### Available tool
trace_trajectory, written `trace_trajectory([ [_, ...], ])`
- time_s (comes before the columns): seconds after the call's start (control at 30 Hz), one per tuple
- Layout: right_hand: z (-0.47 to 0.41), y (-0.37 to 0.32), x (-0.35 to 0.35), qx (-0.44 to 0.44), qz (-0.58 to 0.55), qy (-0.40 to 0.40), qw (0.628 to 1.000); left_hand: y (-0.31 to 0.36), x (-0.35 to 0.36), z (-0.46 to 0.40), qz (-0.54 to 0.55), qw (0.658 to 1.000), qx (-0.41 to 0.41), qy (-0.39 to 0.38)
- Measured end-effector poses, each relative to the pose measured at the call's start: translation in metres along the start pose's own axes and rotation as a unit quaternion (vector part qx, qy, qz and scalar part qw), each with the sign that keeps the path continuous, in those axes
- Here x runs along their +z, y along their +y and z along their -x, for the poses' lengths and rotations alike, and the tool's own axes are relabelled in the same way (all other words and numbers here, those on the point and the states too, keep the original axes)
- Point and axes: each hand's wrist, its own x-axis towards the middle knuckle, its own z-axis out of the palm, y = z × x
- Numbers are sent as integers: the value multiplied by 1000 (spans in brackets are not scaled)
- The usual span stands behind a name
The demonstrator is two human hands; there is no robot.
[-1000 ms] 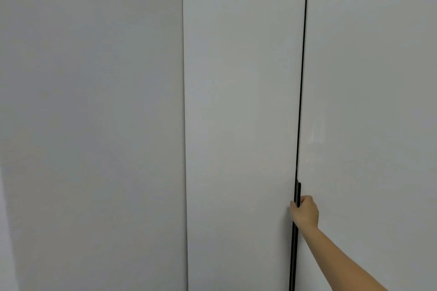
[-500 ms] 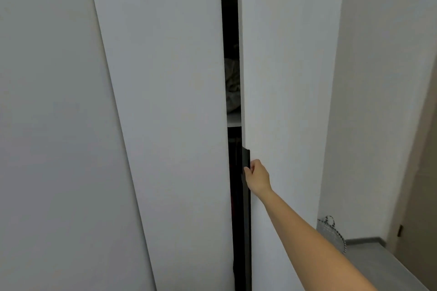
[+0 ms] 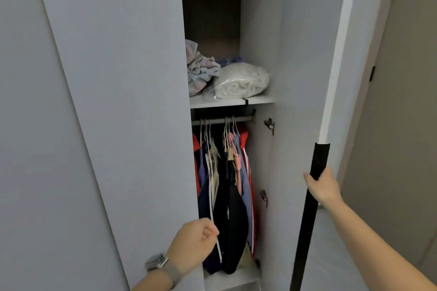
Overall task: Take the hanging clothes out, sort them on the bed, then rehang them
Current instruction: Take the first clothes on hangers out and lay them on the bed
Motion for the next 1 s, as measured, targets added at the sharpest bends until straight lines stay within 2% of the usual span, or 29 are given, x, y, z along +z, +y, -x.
trace_trajectory([
  [0.17, -31, 24, -43, -11, 67, -11, 998, 51, 10, -107, -104, 993, 49, 11],
  [0.23, -35, 31, -51, 19, 141, -32, 989, 63, 19, -143, -148, 987, 54, 8],
  [0.3, -36, 34, -57, 71, 316, -102, 940, 71, 32, -172, -194, 978, 75, -4],
  [0.33, -35, 35, -56, 88, 379, -159, 907, 74, 39, -184, -218, 973, 80, -8],
  [0.37, -34, 34, -51, 98, 396, -220, 886, 76, 47, -195, -240, 967, 84, -10],
  [0.43, -33, 29, -33, 90, 364, -305, 875, 76, 61, -211, -273, 957, 99, -14],
  [0.6, -57, 16, 38, -134, 293, -297, 899, 57, 51, -246, -358, 924, 133, -28],
  [0.67, -70, 6, 68, -178, 224, -344, 894, 38, 26, -266, -373, 916, 136, -62],
  [0.73, -83, -5, 100, -223, 182, -370, 883, 15, -2, -292, -454, 877, 141, -68],
  [0.83, -102, -21, 147, -252, 147, -360, 886, -8, -47, -332, -639, 758, 125, -33],
  [0.87, -107, -25, 163, -249, 134, -362, 888, -15, -61, -345, -677, 728, 107, -25],
  [0.93, -117, -32, 192, -240, 124, -377, 886, -31, -81, -367, -731, 679, 67, -18],
  [1.0, -128, -35, 216, -232, 122, -385, 885, -40, -93, -377, -757, 650, 60, -24],
])
